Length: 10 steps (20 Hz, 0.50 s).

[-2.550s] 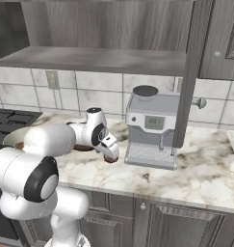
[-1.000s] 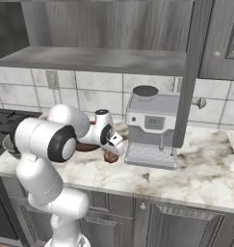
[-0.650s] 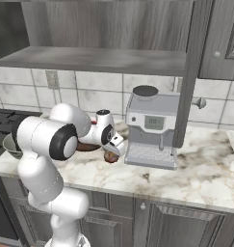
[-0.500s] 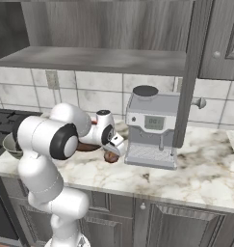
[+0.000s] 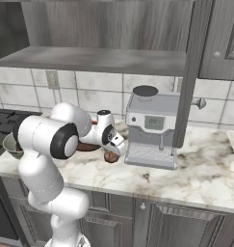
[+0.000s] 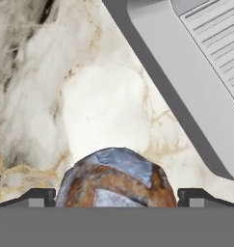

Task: Pick both bowls and place them on the counter. Then place the bread in one bowl and place the bread in the other bowl.

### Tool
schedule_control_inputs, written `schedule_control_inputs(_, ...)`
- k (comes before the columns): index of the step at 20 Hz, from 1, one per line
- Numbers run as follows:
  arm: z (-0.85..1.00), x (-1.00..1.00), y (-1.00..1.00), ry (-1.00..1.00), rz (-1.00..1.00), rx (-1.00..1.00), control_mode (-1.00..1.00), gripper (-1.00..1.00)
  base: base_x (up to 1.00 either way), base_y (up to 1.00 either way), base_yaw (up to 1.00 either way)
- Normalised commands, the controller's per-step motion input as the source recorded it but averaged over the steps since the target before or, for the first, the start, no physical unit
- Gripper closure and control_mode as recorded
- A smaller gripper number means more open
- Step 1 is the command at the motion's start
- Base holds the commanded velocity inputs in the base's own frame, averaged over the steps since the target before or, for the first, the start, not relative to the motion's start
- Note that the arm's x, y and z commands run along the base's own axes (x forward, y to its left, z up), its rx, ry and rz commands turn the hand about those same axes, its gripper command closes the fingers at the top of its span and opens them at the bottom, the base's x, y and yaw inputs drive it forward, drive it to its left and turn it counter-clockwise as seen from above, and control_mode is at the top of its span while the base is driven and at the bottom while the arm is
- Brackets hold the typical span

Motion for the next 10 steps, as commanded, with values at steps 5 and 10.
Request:
schedule_control_inputs(5,-0.07,-0.08,0.0,0.0,0.0,0.0,-1.0,-1.0,0.0,0.0,0.0)
schedule_control_inputs(10,-0.14,-0.16,0.0,0.0,0.0,0.0,-1.0,-1.0,0.0,0.0,0.0)
